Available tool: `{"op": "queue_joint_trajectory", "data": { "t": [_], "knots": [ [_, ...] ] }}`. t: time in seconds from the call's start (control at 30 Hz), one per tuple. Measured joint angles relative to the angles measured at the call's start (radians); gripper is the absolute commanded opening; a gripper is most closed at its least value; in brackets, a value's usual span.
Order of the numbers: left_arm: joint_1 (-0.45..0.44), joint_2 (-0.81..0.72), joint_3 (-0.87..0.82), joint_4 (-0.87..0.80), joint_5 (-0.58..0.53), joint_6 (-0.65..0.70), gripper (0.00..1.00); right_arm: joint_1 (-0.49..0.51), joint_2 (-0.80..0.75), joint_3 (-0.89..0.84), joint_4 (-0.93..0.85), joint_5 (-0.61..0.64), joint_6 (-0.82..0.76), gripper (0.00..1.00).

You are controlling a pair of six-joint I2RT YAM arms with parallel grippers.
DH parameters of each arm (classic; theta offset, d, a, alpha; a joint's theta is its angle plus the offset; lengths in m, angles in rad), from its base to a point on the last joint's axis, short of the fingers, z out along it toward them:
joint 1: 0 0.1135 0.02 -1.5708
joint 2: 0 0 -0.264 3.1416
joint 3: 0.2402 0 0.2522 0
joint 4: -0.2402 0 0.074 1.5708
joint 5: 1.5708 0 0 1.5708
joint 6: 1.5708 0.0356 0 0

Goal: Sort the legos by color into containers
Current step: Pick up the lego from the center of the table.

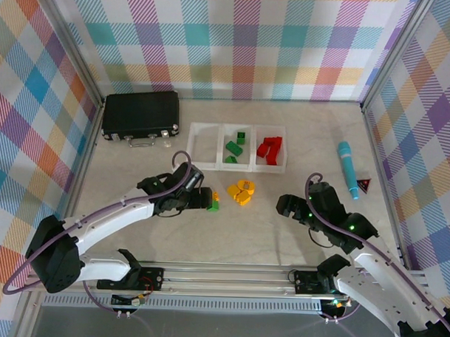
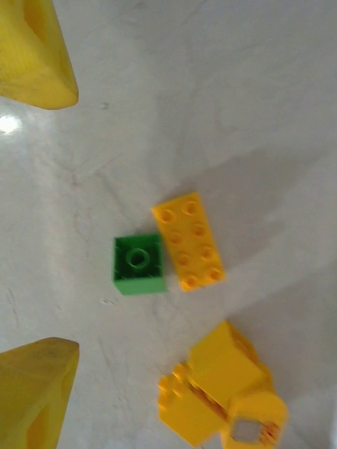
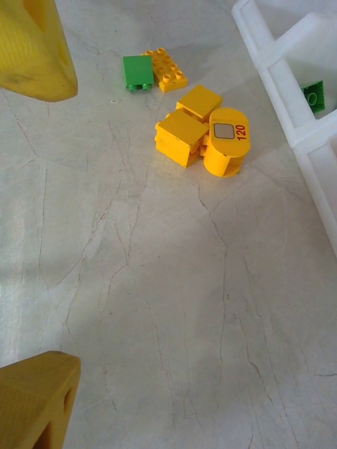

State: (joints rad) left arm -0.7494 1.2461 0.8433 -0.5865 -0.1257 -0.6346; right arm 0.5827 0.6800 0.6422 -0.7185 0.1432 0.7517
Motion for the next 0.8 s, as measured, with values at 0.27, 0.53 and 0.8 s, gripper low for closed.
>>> {"op": "queue_joint_trajectory", "data": {
  "t": [0.27,0.53,0.8],
  "knots": [
    [-0.003,0.077,-0.049,0.089,0.063,-0.092,0.84,0.000,-0.033,0.000,-0.009,-0.003,0.001,0.92],
    [-0.004,0.196,-0.048,0.181,0.129,-0.118,0.84,0.000,-0.073,0.000,-0.046,-0.003,0.004,0.92],
    [-0.009,0.291,-0.018,0.230,0.160,-0.122,0.83,0.000,-0.069,-0.002,-0.060,-0.003,0.004,0.94]
  ]
}}
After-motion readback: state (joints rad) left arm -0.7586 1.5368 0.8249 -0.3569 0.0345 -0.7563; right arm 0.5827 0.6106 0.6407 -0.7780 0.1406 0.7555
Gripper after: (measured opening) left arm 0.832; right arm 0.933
